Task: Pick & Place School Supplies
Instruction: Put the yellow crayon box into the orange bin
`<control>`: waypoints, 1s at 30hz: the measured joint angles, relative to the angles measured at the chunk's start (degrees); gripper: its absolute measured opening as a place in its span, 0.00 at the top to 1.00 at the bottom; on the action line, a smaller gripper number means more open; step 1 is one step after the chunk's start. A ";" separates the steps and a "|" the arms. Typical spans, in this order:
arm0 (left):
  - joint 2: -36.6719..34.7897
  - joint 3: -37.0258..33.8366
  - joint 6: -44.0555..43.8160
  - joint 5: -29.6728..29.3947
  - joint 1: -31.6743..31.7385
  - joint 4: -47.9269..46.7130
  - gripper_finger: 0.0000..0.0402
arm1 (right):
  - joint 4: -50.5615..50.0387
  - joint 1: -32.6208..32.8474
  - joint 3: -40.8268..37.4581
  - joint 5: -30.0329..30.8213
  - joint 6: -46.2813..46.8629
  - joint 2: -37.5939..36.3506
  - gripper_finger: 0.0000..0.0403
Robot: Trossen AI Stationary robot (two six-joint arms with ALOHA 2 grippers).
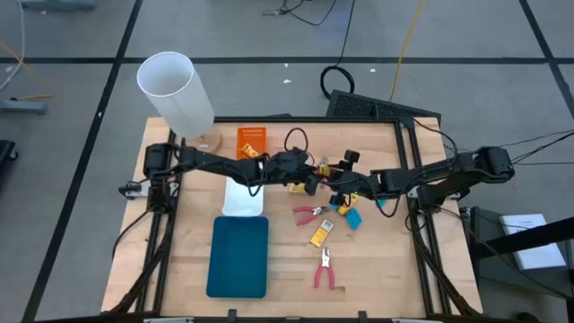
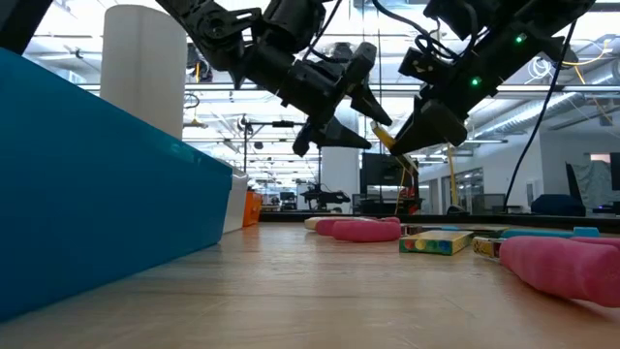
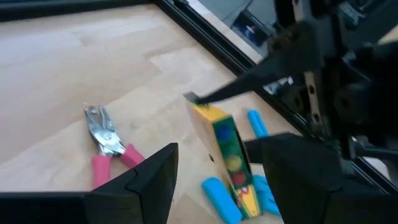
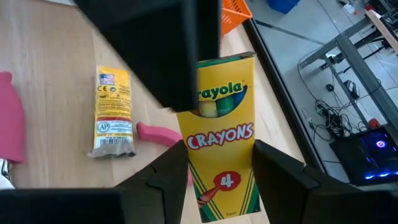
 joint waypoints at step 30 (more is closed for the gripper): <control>0.00 0.02 1.37 5.45 1.89 1.30 0.92 | -0.16 0.00 0.00 0.53 -0.59 0.00 0.61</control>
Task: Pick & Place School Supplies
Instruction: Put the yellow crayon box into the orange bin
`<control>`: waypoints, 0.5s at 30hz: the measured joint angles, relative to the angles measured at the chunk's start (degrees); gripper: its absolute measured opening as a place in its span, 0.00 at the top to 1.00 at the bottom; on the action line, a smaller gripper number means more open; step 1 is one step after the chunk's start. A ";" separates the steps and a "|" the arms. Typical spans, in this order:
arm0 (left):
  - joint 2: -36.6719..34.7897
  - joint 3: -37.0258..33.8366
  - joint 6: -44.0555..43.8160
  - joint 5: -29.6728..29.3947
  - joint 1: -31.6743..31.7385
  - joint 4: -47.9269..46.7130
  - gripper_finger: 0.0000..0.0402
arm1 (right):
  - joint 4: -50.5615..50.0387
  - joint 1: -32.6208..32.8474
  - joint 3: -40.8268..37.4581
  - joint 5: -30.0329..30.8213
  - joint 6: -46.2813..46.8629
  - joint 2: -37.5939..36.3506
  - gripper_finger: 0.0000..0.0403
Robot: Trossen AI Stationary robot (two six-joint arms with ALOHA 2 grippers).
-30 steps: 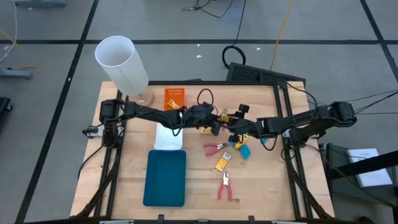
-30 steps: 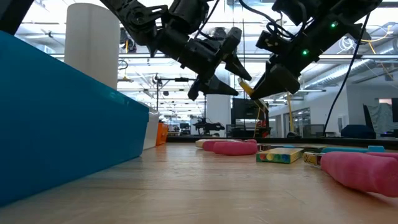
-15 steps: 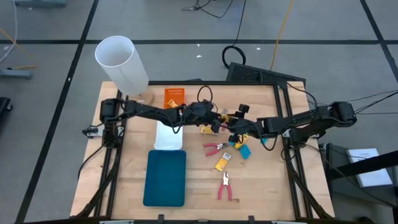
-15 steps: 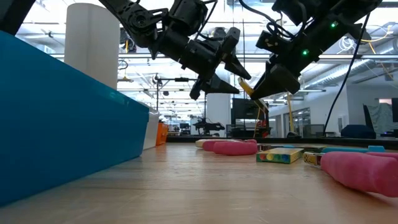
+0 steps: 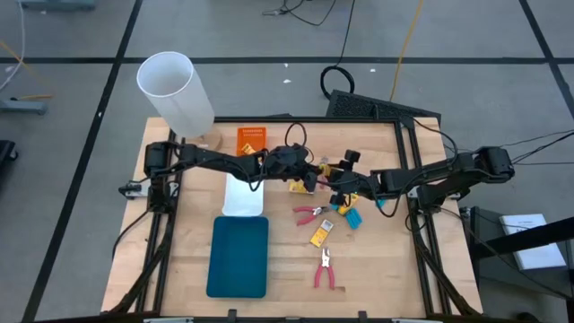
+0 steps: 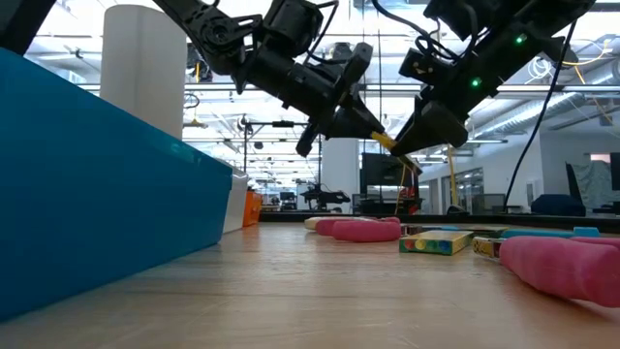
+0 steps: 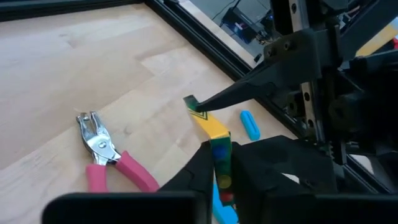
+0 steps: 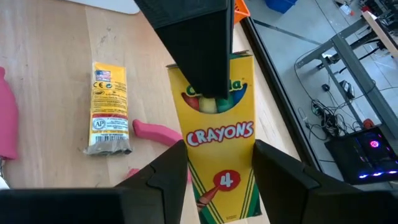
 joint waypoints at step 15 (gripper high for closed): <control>-4.43 -0.04 7.73 0.80 1.02 -3.69 0.95 | -0.01 1.35 0.07 1.22 4.59 -0.80 0.30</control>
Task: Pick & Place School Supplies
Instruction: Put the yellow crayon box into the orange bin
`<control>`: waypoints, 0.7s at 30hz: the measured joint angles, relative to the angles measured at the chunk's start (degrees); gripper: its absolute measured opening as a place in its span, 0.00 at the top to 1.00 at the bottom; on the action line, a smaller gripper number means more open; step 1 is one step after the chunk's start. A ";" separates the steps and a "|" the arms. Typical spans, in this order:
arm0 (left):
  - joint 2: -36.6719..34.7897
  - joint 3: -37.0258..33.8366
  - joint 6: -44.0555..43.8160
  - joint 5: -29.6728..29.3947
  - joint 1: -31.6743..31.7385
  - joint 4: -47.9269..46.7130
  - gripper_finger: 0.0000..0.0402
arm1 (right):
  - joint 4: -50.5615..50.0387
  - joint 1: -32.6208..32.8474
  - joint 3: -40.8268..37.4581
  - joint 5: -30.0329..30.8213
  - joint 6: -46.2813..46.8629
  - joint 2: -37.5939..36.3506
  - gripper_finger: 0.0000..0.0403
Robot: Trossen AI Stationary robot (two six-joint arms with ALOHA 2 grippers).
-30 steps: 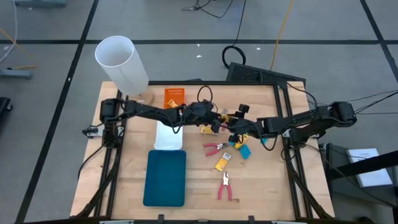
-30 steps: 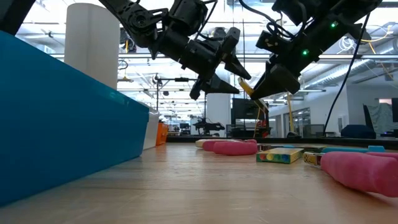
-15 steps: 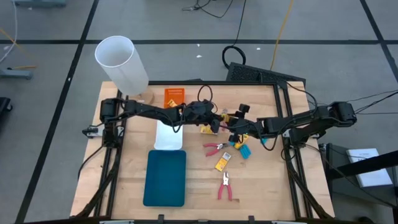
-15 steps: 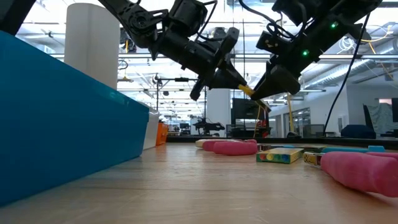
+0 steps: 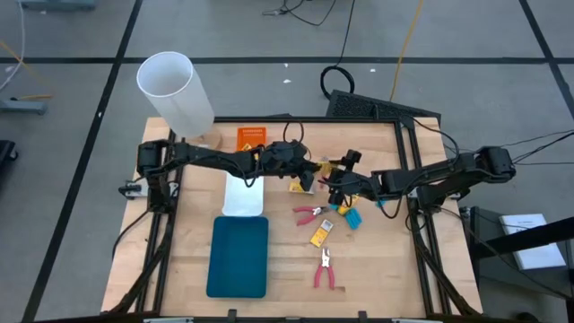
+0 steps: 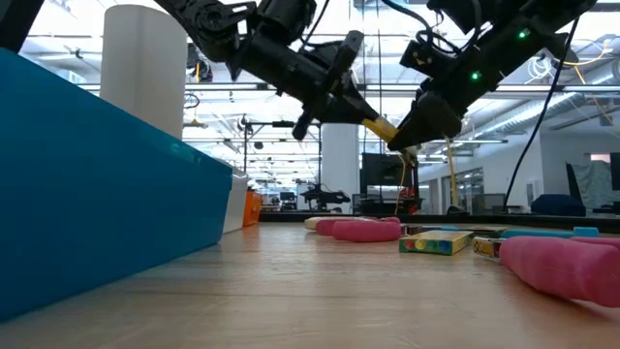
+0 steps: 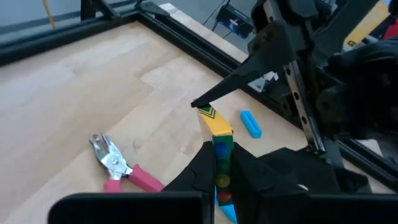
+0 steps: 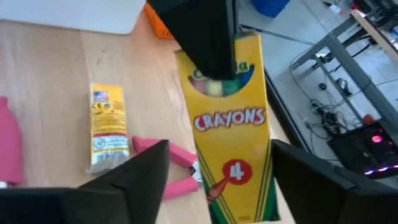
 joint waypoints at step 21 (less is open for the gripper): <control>-23.30 -13.55 11.04 -13.55 -5.11 -6.87 0.95 | -17.07 3.76 -0.12 2.54 17.33 -23.24 0.22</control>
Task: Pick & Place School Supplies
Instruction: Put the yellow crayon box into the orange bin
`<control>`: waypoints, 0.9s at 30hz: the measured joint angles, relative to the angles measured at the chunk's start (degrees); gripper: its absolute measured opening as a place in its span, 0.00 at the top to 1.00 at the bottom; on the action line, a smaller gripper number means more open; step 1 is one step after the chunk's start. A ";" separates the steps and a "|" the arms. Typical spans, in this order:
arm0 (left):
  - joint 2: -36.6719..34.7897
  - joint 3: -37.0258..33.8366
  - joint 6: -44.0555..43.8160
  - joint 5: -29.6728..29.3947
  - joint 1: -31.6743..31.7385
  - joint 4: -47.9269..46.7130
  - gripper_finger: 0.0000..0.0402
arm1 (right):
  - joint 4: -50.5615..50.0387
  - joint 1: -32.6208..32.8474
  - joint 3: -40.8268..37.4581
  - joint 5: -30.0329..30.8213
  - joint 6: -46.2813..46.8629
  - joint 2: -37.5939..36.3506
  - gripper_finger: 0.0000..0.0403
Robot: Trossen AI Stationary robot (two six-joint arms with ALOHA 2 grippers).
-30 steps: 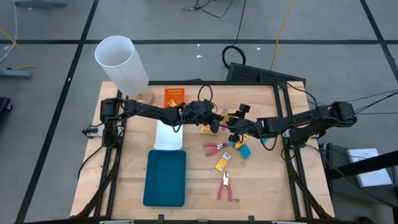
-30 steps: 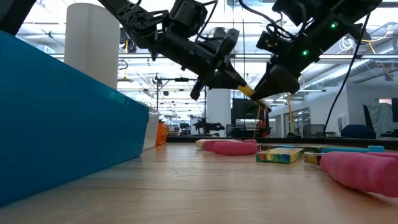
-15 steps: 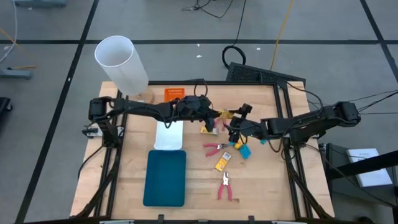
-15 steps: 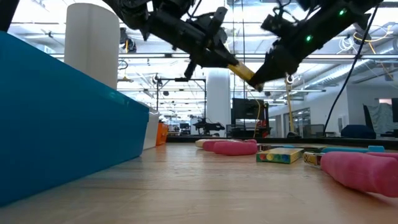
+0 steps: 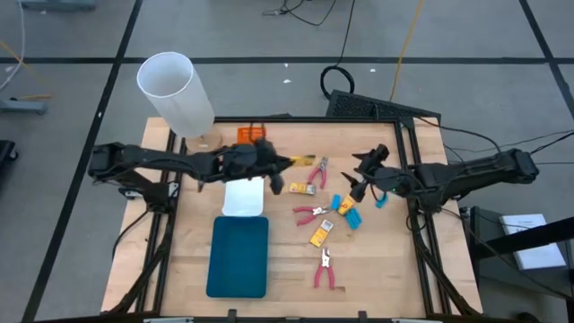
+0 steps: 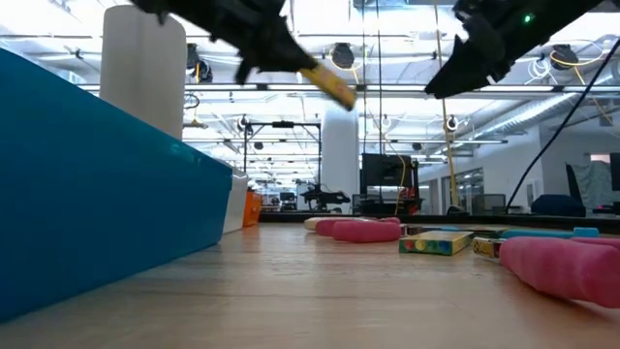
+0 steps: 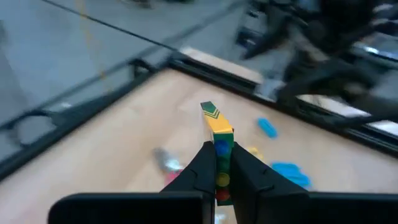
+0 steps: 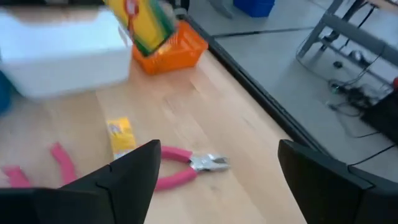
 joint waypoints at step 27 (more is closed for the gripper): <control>-10.92 -20.02 -18.39 -30.92 3.37 -8.83 0.93 | 36.67 1.84 -16.34 -10.44 -8.50 -2.69 0.23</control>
